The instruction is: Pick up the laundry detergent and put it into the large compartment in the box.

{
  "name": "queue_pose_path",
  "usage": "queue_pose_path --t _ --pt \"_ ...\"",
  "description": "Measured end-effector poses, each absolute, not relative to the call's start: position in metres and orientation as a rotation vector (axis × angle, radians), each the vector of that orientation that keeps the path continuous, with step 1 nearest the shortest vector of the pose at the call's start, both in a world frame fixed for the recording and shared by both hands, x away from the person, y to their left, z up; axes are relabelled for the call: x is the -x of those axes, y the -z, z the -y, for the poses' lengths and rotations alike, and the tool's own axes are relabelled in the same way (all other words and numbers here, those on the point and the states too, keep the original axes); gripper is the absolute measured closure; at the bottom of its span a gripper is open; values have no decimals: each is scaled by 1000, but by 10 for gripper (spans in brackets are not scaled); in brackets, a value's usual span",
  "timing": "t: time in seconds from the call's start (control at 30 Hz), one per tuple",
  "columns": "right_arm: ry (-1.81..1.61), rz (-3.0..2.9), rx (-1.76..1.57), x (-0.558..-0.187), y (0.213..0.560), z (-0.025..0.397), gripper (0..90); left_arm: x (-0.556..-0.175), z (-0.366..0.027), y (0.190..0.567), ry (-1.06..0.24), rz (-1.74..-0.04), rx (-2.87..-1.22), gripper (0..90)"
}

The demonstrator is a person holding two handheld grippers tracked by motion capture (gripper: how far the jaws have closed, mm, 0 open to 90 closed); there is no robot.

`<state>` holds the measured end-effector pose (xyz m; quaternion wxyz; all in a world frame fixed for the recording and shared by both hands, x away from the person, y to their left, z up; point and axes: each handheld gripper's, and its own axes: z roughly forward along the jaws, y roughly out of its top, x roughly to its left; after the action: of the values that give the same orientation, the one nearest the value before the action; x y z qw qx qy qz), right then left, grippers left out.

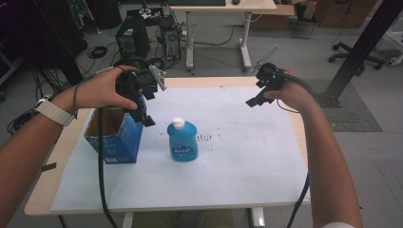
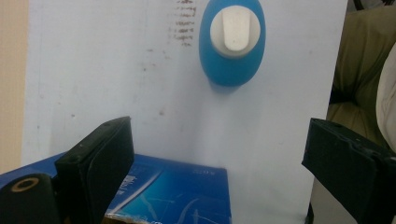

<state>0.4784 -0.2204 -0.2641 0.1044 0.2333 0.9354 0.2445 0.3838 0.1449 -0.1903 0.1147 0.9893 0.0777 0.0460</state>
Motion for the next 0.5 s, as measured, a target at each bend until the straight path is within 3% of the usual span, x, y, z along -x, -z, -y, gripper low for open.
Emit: queue_pose_path --t 0.5 --pt "-726 -2757 -689 -477 266 223 72 -380 -129 182 -159 -197 -2893 84"
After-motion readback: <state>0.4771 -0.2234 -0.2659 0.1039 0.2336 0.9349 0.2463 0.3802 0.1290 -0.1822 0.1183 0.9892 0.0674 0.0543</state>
